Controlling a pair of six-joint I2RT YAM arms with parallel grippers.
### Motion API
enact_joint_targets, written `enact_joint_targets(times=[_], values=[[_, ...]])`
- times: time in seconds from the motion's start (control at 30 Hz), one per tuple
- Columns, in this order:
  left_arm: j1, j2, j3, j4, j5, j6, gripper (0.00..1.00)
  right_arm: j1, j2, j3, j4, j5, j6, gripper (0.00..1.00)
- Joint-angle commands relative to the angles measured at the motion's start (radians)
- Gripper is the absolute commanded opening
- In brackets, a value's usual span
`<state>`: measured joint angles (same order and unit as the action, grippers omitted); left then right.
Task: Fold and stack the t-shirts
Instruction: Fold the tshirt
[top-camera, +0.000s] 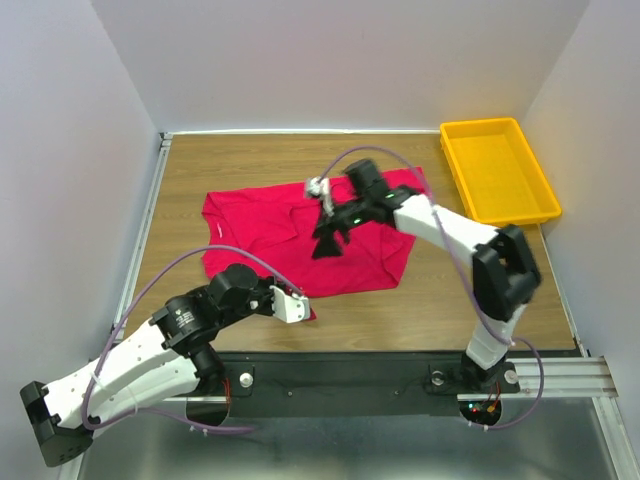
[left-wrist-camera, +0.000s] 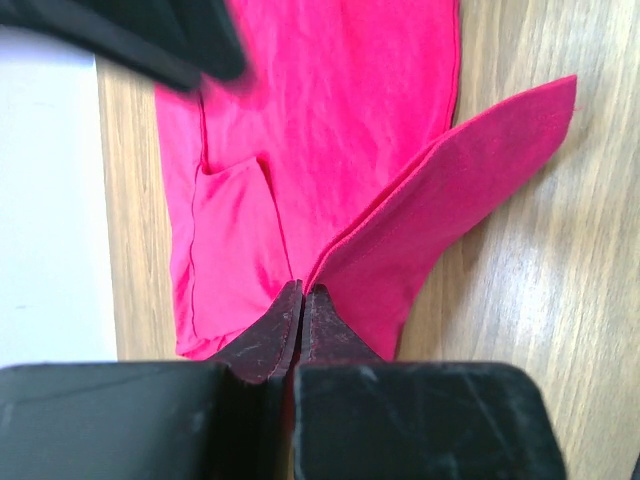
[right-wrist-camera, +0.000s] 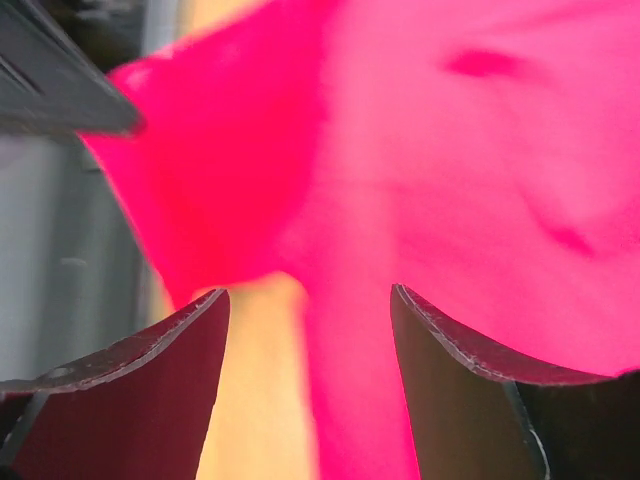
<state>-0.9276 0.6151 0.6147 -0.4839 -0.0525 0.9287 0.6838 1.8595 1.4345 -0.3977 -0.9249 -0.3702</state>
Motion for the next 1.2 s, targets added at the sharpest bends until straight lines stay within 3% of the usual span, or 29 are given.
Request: enact_joint_targets(times=[0.0,0.07,0.13,0.27,0.37,0.77,0.97,1.17], values=[[0.003,-0.020,0.006,0.013,0.032,-0.025,0.00,-0.144,-0.210,-0.080,-0.084,0.191,-0.232,0.72],[0.003,-0.023,0.010,0.011,0.039,-0.030,0.00,-0.202,-0.287,-0.182,-0.111,0.291,-0.342,0.72],[0.003,-0.028,0.011,0.008,0.042,-0.030,0.00,-0.248,-0.302,-0.224,-0.121,0.415,-0.346,0.72],[0.003,-0.040,0.014,0.005,0.043,-0.030,0.00,-0.395,-0.309,-0.273,-0.171,0.445,-0.328,0.68],[0.003,-0.044,0.016,0.007,0.040,-0.025,0.00,-0.424,-0.322,-0.312,-0.181,0.483,-0.428,0.68],[0.003,-0.055,0.014,0.004,0.034,-0.025,0.00,-0.461,-0.264,-0.375,-0.234,0.351,-1.030,0.62],[0.003,-0.055,0.017,-0.002,0.029,-0.034,0.00,-0.461,-0.171,-0.296,-0.317,0.272,-1.174,0.59],[0.003,-0.060,0.011,0.002,0.033,-0.037,0.00,-0.458,-0.114,-0.272,-0.325,0.294,-1.225,0.56]])
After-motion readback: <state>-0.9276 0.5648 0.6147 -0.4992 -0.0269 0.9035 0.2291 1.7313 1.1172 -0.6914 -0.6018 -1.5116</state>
